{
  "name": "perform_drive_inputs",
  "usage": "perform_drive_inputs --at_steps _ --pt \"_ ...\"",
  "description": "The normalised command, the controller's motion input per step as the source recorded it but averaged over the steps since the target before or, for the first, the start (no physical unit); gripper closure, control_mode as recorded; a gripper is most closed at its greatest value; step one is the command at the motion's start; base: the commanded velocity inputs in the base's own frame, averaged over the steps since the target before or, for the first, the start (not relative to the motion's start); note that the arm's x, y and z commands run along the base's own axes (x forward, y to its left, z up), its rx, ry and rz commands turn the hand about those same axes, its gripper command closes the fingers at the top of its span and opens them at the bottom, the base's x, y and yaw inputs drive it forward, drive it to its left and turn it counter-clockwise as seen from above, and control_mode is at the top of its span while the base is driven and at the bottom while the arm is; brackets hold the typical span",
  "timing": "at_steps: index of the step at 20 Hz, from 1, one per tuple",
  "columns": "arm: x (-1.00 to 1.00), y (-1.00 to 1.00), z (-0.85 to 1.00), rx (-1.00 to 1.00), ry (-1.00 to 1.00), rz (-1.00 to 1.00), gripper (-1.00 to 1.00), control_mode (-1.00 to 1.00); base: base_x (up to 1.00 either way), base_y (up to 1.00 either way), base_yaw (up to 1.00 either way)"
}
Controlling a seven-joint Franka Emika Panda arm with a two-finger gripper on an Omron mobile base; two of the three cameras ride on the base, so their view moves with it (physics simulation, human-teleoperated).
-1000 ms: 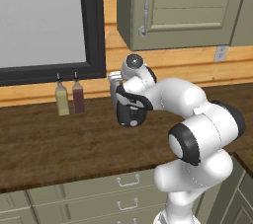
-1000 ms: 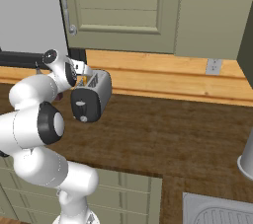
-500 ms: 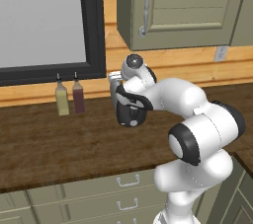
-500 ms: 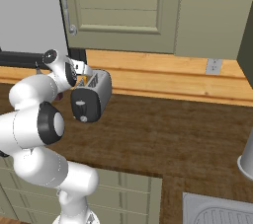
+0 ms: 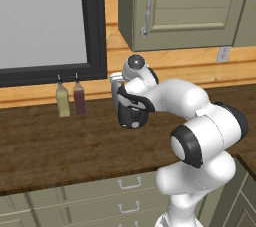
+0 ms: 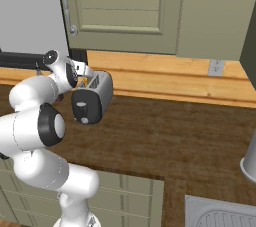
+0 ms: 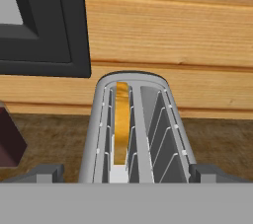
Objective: Start the toaster. Once the lever pops up, take the bread to the plate on the dining counter.
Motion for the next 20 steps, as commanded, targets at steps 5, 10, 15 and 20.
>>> perform_drive_inputs --at_steps 5,10,15,20 --pt "0.0 0.0 -0.01 0.0 0.0 0.0 -1.0 -1.0 0.0 0.0 0.0" --pt "0.0 0.0 -0.03 0.0 0.0 0.0 -1.0 -1.0 0.0 0.0 0.0" --pt "0.02 0.0 -0.08 0.0 0.0 0.0 -1.0 -1.0 0.0 0.0 0.0" --pt "0.08 0.0 -0.1 0.0 0.0 0.0 -1.0 -1.0 0.0 0.0 0.0"
